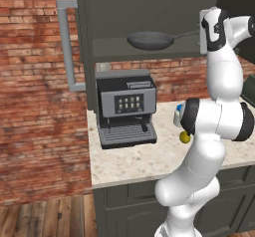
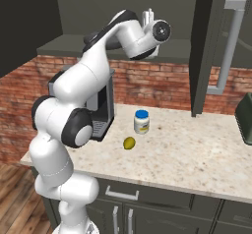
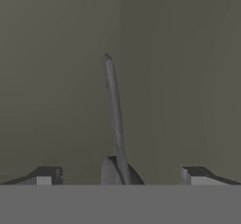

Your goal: Pick the pan from the cabinet and place it on the stove. Then turn on the stove burner for the pan.

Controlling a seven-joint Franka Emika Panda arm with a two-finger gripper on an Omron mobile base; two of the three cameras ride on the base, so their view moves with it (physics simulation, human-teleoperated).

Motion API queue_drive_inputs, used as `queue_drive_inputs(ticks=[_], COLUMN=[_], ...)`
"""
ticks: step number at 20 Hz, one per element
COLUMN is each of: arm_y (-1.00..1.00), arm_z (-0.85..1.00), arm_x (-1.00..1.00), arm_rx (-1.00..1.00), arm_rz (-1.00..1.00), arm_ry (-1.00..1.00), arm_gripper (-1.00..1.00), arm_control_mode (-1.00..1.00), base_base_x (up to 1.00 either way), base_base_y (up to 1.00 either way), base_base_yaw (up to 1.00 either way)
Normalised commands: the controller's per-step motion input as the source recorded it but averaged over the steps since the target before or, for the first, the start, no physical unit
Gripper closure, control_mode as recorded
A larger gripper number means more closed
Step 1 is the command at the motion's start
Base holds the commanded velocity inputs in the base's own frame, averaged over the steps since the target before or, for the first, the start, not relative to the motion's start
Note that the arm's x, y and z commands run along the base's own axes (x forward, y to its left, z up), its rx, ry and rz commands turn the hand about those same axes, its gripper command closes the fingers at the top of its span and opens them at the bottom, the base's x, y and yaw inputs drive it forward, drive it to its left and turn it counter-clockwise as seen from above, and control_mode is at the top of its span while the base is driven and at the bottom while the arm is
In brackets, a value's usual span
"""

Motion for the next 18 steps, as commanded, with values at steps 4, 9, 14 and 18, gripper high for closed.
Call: queue_drive_inputs(ticks=[4, 9, 14, 18], arm_y=[0.0, 0.0, 0.0, 0.0], arm_z=[0.18, 0.27, 0.4, 0.45], arm_x=[0.3, 0.33, 0.3, 0.33], arm_rx=[-0.04, -0.04, -0.02, -0.02], arm_rz=[0.01, 0.0, 0.0, 0.0], arm_ry=[-0.02, 0.0, 0.0, 0.0], arm_gripper=[-1.0, -1.0, -1.0, -1.0], arm_control_mode=[-1.0, -1.0, -1.0, -1.0], base_base_x=[0.0, 0.0, 0.0, 0.0], base_base_y=[0.0, 0.0, 0.0, 0.0], base_base_yaw=[0.0, 0.0, 0.0, 0.0])
